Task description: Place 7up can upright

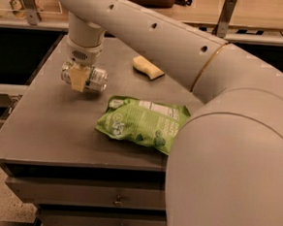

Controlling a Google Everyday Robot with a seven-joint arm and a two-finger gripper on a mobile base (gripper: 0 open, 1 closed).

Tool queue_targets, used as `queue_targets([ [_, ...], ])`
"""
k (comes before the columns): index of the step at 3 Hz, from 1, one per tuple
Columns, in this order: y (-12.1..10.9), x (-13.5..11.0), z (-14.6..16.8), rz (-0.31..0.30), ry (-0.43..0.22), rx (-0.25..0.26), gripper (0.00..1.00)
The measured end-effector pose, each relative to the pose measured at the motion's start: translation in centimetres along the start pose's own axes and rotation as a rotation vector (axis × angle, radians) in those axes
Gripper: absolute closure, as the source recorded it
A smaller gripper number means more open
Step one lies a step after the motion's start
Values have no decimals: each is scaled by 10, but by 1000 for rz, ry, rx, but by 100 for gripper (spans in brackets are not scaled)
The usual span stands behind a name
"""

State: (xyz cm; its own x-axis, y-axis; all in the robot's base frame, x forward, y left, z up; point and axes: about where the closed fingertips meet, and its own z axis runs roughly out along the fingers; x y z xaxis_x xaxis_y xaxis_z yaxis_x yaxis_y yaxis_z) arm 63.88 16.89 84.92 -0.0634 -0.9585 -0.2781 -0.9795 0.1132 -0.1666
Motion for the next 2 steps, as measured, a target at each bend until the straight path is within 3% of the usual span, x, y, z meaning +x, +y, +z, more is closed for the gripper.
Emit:
queue_targets([
  [1, 0, 0, 0, 0, 1, 0, 100],
  [2, -2, 4, 0, 16, -84, 12, 100],
])
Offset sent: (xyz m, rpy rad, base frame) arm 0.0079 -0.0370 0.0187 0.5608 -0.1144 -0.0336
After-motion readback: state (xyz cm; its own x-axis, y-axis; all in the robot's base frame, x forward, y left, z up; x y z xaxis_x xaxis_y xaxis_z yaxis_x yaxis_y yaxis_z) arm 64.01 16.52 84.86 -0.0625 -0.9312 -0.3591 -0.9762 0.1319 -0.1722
